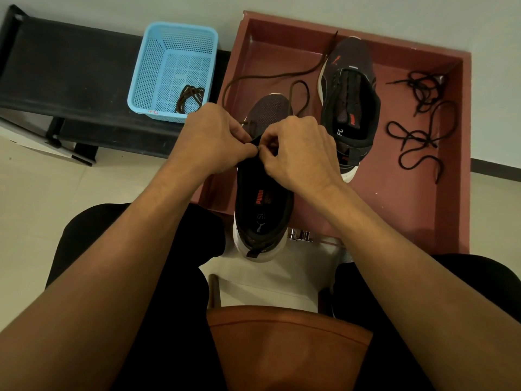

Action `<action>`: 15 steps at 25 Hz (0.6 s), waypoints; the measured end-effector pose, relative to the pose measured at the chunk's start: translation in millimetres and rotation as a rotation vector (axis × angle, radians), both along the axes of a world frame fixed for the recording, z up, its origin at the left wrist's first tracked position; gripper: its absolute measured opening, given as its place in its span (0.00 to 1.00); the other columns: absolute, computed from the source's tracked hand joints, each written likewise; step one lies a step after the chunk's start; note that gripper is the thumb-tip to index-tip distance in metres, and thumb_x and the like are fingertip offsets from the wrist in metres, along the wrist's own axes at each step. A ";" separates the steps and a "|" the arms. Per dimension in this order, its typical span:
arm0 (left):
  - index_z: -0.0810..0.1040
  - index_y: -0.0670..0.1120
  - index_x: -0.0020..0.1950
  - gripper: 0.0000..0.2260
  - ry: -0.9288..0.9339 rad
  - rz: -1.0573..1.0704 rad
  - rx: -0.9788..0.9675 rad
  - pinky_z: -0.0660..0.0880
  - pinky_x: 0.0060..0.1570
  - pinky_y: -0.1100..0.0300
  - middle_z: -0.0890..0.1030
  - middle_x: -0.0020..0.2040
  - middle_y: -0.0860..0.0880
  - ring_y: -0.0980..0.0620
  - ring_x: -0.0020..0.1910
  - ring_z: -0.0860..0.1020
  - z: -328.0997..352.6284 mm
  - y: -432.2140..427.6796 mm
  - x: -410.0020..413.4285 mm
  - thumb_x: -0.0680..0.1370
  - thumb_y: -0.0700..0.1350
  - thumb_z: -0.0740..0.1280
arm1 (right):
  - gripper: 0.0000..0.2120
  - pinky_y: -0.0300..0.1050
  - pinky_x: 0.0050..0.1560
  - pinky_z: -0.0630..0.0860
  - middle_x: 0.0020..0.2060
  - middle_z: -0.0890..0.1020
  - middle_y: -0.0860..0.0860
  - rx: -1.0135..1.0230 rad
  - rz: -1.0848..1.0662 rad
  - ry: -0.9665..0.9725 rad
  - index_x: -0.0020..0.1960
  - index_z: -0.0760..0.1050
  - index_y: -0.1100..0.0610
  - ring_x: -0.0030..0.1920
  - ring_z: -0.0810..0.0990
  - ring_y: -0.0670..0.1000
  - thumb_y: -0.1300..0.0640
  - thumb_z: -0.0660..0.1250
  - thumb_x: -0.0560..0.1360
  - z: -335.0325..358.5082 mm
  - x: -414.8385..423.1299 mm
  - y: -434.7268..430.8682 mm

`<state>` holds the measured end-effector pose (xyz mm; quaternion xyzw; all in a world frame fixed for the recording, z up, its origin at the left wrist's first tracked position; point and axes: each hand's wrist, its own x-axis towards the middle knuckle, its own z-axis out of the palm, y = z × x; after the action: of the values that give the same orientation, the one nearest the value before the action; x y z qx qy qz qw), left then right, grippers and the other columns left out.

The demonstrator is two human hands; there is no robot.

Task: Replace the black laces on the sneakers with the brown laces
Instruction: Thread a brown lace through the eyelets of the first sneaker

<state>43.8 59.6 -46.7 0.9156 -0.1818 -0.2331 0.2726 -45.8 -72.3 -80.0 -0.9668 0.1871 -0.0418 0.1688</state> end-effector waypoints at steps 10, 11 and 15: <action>0.88 0.47 0.46 0.07 0.065 -0.017 -0.064 0.85 0.48 0.49 0.85 0.35 0.47 0.48 0.37 0.86 -5.4 3.0 0.9 0.79 0.44 0.71 | 0.07 0.53 0.47 0.82 0.48 0.86 0.51 0.092 -0.057 0.024 0.54 0.86 0.42 0.52 0.84 0.58 0.45 0.72 0.77 -1.7 3.2 0.8; 0.87 0.47 0.45 0.08 0.079 -0.012 -0.064 0.85 0.46 0.50 0.85 0.36 0.47 0.49 0.36 0.86 -7.3 3.1 2.0 0.81 0.43 0.70 | 0.07 0.53 0.48 0.82 0.47 0.87 0.50 0.108 -0.074 0.023 0.54 0.86 0.41 0.52 0.85 0.57 0.44 0.73 0.77 -1.5 3.6 0.4; 0.84 0.53 0.43 0.07 -0.009 -0.037 0.005 0.73 0.37 0.69 0.86 0.42 0.49 0.56 0.36 0.82 -11.5 -1.6 3.3 0.80 0.44 0.73 | 0.07 0.55 0.49 0.83 0.47 0.86 0.50 0.115 -0.066 -0.001 0.53 0.86 0.40 0.51 0.85 0.57 0.43 0.75 0.75 -0.7 2.9 -4.5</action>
<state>47.0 58.0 -58.2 0.9137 -0.1995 -0.2344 0.2652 -42.9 -76.9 -80.7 -0.9488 0.2208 -0.0369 0.2228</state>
